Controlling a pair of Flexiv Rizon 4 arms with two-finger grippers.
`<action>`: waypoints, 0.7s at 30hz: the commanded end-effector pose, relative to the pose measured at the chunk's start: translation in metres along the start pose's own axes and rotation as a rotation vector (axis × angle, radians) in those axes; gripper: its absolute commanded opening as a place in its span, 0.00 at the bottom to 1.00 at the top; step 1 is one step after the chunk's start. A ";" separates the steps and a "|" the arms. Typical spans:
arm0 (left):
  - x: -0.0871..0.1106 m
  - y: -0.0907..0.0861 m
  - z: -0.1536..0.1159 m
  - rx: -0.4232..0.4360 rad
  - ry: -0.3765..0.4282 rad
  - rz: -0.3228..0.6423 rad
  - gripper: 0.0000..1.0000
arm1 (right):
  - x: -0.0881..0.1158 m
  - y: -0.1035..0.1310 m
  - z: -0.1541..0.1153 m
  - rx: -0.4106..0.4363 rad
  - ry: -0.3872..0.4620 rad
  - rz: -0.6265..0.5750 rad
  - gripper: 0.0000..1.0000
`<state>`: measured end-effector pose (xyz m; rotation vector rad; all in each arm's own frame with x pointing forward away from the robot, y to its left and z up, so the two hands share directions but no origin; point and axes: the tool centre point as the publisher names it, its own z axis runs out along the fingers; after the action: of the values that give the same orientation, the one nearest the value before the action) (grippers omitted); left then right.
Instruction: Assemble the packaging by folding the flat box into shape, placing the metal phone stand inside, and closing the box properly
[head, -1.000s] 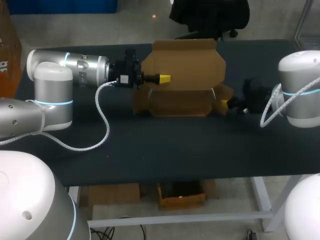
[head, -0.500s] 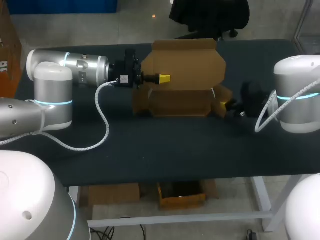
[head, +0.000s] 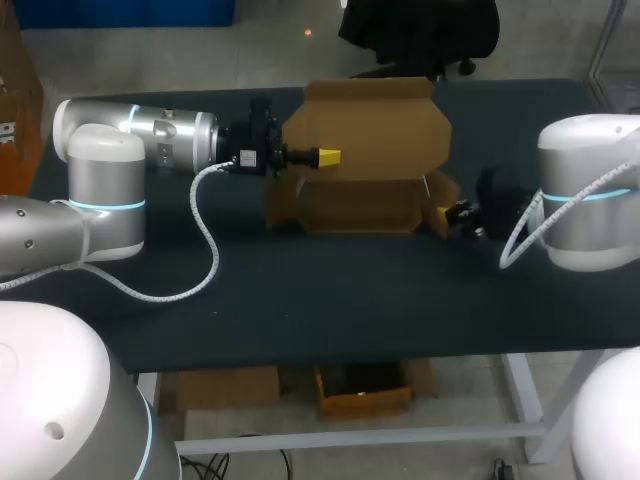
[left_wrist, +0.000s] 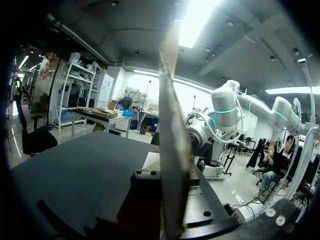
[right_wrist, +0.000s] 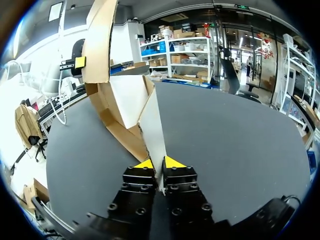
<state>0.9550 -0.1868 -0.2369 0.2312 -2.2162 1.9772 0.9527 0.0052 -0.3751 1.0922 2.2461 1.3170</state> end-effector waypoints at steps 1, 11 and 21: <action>-0.001 0.004 0.002 0.002 0.000 0.000 0.00 | 0.007 -0.002 0.003 -0.010 -0.015 0.000 0.09; -0.001 0.004 0.002 0.002 0.000 0.000 0.00 | 0.016 0.000 0.007 0.001 -0.045 0.009 0.18; -0.001 0.004 0.002 0.002 0.000 0.000 0.00 | 0.029 0.006 0.015 0.004 -0.043 0.012 0.19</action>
<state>0.9549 -0.1867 -0.2370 0.2312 -2.2165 1.9769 0.9447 0.0287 -0.3738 1.1224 2.2238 1.2938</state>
